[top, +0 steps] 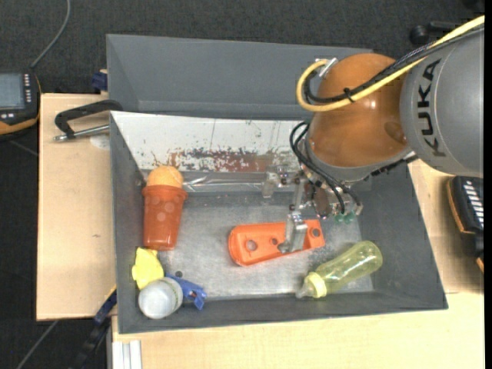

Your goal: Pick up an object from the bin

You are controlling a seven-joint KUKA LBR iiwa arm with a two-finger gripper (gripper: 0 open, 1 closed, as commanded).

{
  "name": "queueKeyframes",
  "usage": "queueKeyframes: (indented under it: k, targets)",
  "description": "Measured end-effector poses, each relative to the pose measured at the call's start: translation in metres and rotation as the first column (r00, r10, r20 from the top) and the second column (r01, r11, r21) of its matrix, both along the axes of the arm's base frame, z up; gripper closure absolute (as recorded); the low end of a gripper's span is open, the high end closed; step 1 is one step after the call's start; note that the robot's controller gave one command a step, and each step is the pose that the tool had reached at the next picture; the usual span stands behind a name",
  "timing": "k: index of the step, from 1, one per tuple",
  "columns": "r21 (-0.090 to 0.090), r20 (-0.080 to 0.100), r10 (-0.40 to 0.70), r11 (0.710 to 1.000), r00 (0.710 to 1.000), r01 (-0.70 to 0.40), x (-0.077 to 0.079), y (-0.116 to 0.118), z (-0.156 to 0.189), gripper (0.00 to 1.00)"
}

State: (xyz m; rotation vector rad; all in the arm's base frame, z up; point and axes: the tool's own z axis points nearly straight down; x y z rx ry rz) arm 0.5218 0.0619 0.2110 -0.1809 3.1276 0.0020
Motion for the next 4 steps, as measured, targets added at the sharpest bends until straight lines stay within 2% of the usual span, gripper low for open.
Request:
queueKeyframes:
  k: [1, 2, 3, 4]
  targets:
    - [0.000, -0.003, 0.214, 0.977, 0.977, -0.214, -0.010, -0.002, -0.046, 0.00]
    - [-0.001, 0.000, 0.257, 0.966, 0.966, -0.257, 0.001, -0.003, -0.060, 0.00]
    - [-0.001, 0.006, 0.284, 0.959, 0.959, -0.284, 0.005, -0.004, -0.061, 0.00]
    - [-0.001, 0.000, 0.427, 0.904, 0.904, -0.427, 0.003, 0.001, -0.044, 0.00]
